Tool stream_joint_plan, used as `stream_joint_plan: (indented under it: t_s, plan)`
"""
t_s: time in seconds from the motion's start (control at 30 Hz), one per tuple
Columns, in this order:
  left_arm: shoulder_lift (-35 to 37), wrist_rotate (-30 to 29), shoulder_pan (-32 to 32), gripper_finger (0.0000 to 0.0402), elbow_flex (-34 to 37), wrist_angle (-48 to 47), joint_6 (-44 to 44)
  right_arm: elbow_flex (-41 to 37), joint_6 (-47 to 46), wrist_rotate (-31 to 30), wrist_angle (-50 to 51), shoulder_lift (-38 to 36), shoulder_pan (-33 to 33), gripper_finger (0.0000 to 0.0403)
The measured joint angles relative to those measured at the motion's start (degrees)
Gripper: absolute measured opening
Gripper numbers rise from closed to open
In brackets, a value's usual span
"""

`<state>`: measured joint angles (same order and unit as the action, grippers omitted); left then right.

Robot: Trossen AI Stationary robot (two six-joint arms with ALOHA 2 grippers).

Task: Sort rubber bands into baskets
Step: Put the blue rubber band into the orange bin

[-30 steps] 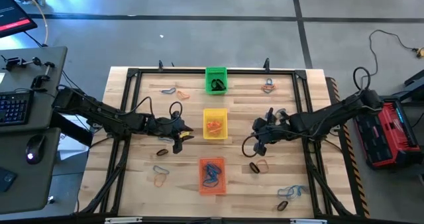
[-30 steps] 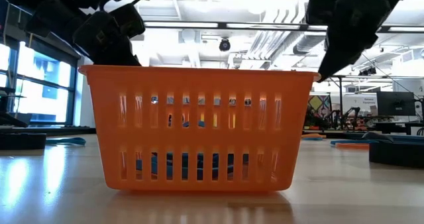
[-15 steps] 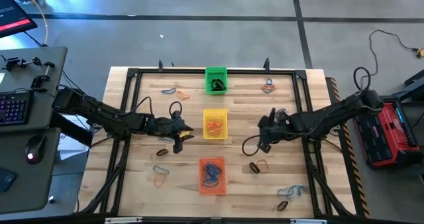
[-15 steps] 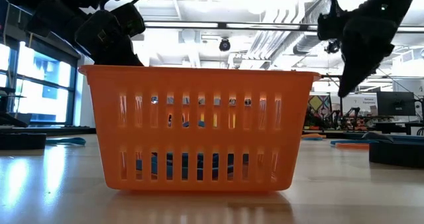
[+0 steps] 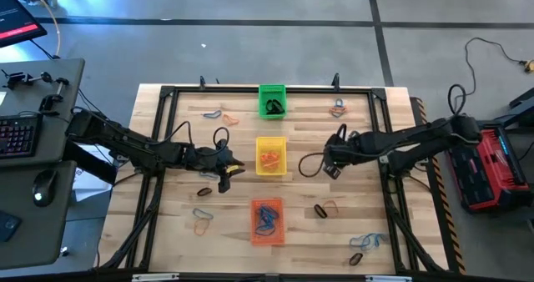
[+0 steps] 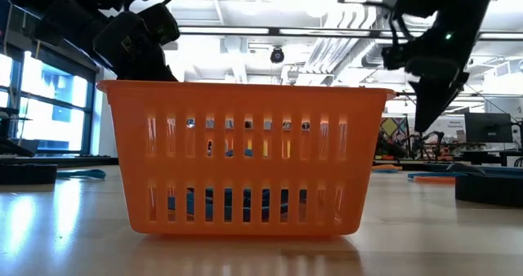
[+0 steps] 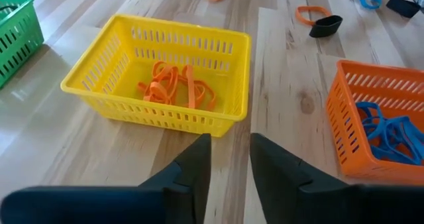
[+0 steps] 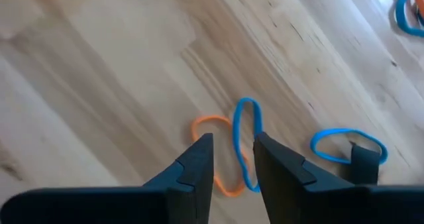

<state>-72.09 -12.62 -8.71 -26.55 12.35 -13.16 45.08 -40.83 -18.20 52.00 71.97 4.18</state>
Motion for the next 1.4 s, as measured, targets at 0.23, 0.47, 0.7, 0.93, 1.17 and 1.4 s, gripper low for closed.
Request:
stream_joint_plan:
  t_s: [0.23, 0.47, 0.7, 0.93, 1.17, 1.4]
  plan:
    - [0.01, -0.13, 0.0, 0.006, 0.0, -0.01, -0.06, 0.0, 4.98, 2.61, -1.79, 4.13, -5.76, 0.0099]
    - [0.01, -0.15, 0.0, 0.0058, 0.0, -0.04, 0.8, 0.0, 10.74, 7.08, -6.59, 9.44, -10.93, 0.0099]
    - [0.01, -0.15, 0.0, 0.0058, 0.0, -0.06, 0.8, -0.02, 11.3, 8.6, -6.92, 12.27, -14.25, 0.0099]
    - [0.01, -0.15, 0.0, 0.0058, 0.0, -0.06, 0.8, -0.02, 12.35, 10.01, -8.0, 14.38, -16.27, 0.0099]
    - [0.01, 0.04, -0.1, 0.0058, 0.0, -0.17, 1.13, -0.02, 12.81, 11.32, -8.36, 16.84, -17.65, 0.0092]
    - [0.01, 0.03, -2.14, 0.004, -0.02, 0.31, 3.96, -0.02, 14.26, 11.37, -9.95, 17.72, -17.7, 0.0016]
